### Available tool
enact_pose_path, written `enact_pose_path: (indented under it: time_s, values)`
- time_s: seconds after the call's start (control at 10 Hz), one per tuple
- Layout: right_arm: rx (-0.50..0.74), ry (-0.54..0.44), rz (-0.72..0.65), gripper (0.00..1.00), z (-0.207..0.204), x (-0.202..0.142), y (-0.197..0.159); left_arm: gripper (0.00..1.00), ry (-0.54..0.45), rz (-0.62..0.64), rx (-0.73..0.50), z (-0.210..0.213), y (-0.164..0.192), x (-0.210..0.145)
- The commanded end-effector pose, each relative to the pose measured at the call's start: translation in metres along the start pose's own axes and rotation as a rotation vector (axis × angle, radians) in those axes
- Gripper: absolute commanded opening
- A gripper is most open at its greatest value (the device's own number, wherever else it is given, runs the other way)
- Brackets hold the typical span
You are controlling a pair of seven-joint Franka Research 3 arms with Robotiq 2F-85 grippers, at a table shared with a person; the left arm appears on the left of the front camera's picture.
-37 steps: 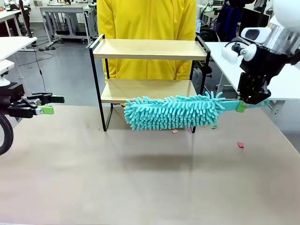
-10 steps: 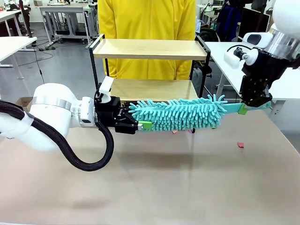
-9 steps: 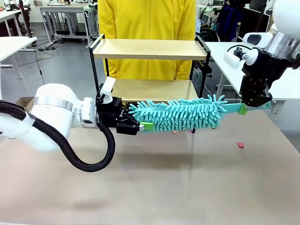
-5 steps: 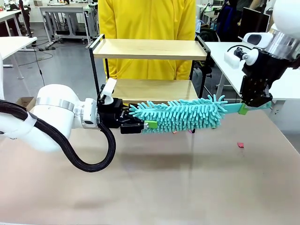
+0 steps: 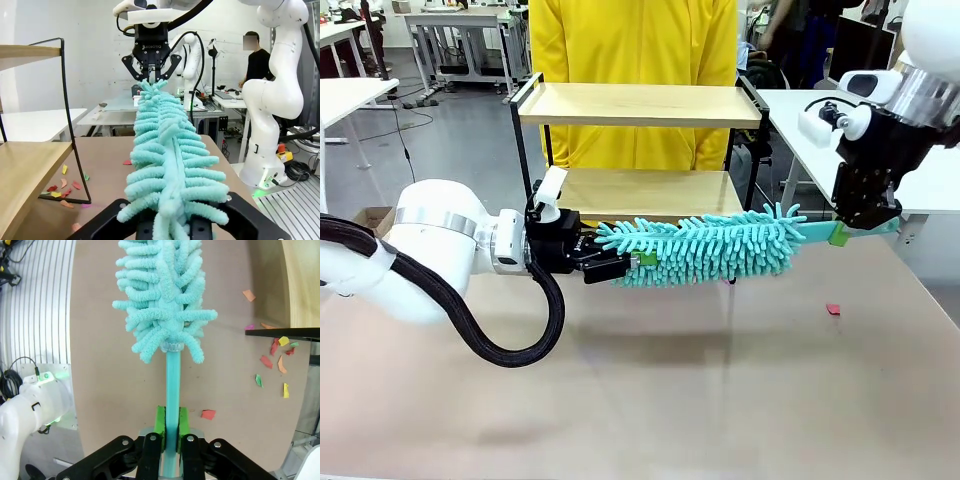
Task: Clean the shelf.
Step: Hand the Duster back to the human.
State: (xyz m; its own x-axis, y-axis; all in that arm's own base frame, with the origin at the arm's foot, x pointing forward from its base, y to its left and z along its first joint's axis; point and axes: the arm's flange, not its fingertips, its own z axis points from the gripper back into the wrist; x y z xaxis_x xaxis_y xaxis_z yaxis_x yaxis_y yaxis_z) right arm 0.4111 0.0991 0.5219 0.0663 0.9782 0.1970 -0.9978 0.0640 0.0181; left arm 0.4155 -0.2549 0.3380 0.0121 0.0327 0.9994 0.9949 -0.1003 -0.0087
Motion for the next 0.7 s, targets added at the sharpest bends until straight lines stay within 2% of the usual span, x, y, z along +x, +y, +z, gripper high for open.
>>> enact_pose_path:
  time_s: [0.0, 0.2, 0.3, 0.4, 0.5, 0.6]
  values:
    - [-0.010, -0.012, -0.003, 0.13, 0.004, 0.001, -0.001, 0.00, -0.032, -0.001, -0.053, 0.003, -0.014, 0.007]
    - [-0.010, -0.012, -0.003, 0.13, 0.004, 0.001, -0.001, 0.00, -0.042, 0.035, -0.043, 0.002, -0.018, 0.008]
    - [-0.010, -0.012, -0.003, 0.13, 0.004, 0.001, -0.001, 0.00, -0.008, -0.001, -0.014, 0.000, -0.004, 0.002]
    - [0.006, 0.002, 0.003, 0.66, 0.000, 0.001, 0.002, 0.00, -0.008, -0.001, -0.014, 0.000, -0.004, 0.002]
    - [0.009, -0.031, -0.018, 0.70, 0.012, -0.001, 0.005, 0.00, -0.008, -0.001, -0.014, 0.000, -0.004, 0.002]
    - [-0.002, -0.066, -0.053, 1.00, 0.025, -0.004, 0.007, 0.00, -0.008, -0.001, -0.014, 0.000, -0.004, 0.002]
